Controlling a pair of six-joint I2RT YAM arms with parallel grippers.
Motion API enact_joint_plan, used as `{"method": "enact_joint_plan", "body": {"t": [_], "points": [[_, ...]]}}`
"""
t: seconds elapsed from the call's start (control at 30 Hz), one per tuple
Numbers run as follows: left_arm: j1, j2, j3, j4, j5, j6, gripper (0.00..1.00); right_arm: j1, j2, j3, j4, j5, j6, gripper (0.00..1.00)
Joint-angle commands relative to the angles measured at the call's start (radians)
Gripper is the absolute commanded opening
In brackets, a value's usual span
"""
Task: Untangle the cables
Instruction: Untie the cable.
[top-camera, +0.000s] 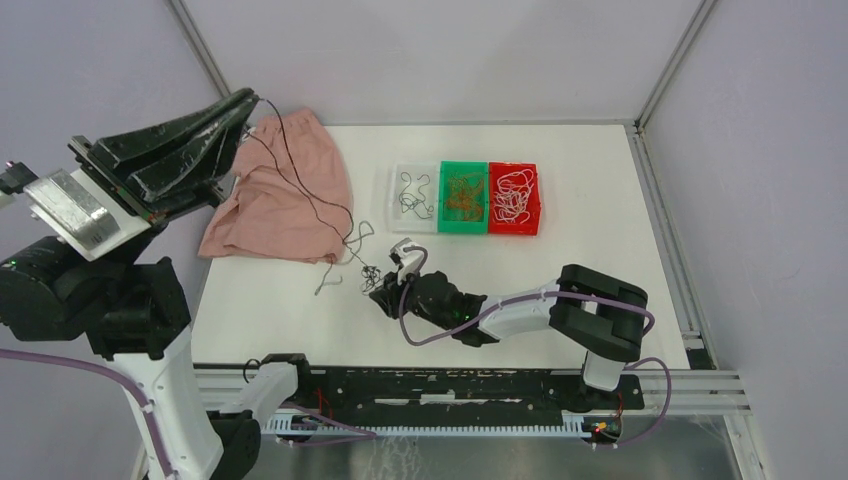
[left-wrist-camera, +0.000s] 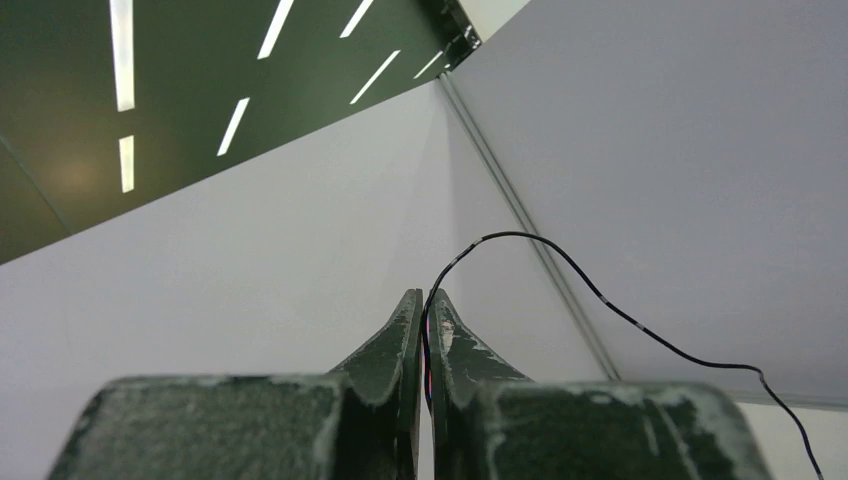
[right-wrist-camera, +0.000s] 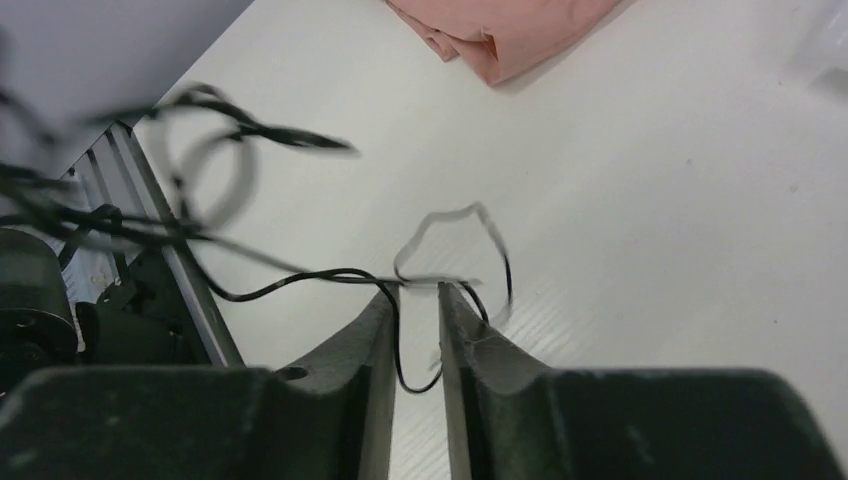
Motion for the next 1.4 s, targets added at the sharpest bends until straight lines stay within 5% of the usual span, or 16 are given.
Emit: {"method": "enact_joint_plan", "body": {"t": [0.0, 0.13, 0.47, 0.83, 1.2, 1.37], "points": [[0.006, 0.083, 0.121, 0.015, -0.083, 0.081, 0.10, 0.000, -0.009, -0.039, 0.073, 0.024, 0.036, 0.23], [0.005, 0.124, 0.202, 0.008, -0.098, 0.127, 0.10, -0.001, -0.005, -0.052, 0.038, 0.051, 0.060, 0.00], [0.004, 0.295, 0.531, -0.007, -0.313, 0.408, 0.03, -0.001, 0.015, -0.066, -0.060, 0.112, 0.138, 0.00], [0.005, 0.454, 0.635, 0.262, -0.642, 0.769, 0.03, -0.006, -0.081, -0.071, -0.529, 0.339, 0.392, 0.00], [0.005, 0.578, 0.757, 0.393, -0.722, 0.977, 0.03, -0.209, -0.332, -0.301, -0.656, 0.155, 0.705, 0.00], [0.005, 0.514, 0.667, 0.316, -0.711, 0.915, 0.03, -0.266, -0.455, -0.331, -0.732, 0.129, 0.646, 0.00]]}}
